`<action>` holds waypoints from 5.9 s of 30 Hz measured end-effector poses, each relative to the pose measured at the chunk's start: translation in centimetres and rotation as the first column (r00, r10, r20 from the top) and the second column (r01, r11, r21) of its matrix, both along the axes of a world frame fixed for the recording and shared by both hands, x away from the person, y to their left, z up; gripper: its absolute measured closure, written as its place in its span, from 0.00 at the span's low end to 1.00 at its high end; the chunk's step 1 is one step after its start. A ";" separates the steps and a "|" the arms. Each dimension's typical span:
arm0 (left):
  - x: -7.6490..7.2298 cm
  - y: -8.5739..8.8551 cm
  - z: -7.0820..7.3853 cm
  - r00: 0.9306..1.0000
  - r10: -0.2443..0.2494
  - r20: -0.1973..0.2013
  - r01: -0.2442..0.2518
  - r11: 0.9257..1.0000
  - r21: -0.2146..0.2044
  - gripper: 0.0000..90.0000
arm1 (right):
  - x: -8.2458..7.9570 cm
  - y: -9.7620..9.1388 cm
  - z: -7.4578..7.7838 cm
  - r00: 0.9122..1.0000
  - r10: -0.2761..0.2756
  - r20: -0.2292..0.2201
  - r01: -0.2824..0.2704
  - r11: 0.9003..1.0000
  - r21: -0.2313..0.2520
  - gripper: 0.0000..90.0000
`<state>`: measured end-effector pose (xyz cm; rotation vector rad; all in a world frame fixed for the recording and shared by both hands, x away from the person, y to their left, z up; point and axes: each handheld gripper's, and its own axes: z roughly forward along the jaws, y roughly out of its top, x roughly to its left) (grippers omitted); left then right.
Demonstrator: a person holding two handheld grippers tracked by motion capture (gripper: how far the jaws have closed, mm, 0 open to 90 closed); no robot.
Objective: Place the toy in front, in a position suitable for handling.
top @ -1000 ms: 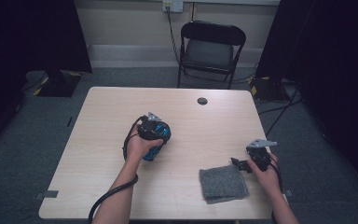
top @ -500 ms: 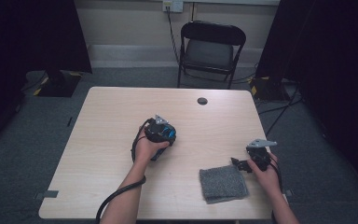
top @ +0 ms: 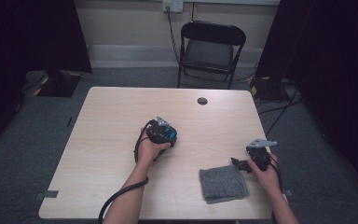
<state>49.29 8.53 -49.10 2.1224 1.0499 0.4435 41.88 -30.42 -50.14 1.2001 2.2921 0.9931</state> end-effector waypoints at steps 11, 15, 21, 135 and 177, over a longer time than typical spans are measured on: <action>0.0 -0.3 -0.4 1.000 0.010 -0.006 -0.010 1.000 0.009 0.27 | 0.0 0.0 0.0 1.000 0.001 0.000 -0.001 1.000 0.000 0.12; 0.1 -0.4 -0.4 1.000 0.012 -0.011 -0.012 1.000 0.026 0.27 | 0.0 0.0 0.0 1.000 0.001 0.000 -0.001 1.000 0.000 0.12; 0.1 -0.3 0.0 1.000 0.016 -0.003 -0.016 1.000 -0.003 0.25 | 0.0 0.0 0.0 1.000 0.001 0.000 -0.001 1.000 0.000 0.12; -6.9 6.1 -1.0 0.999 -0.048 0.027 0.048 0.999 -0.017 0.29 | -5.2 -0.4 4.6 0.994 0.090 0.064 -0.097 0.989 0.115 0.31; -6.9 6.0 -1.0 0.999 -0.045 0.027 0.046 0.999 -0.018 0.29 | -7.8 2.4 0.7 0.957 0.289 -0.011 -0.288 0.956 0.058 0.41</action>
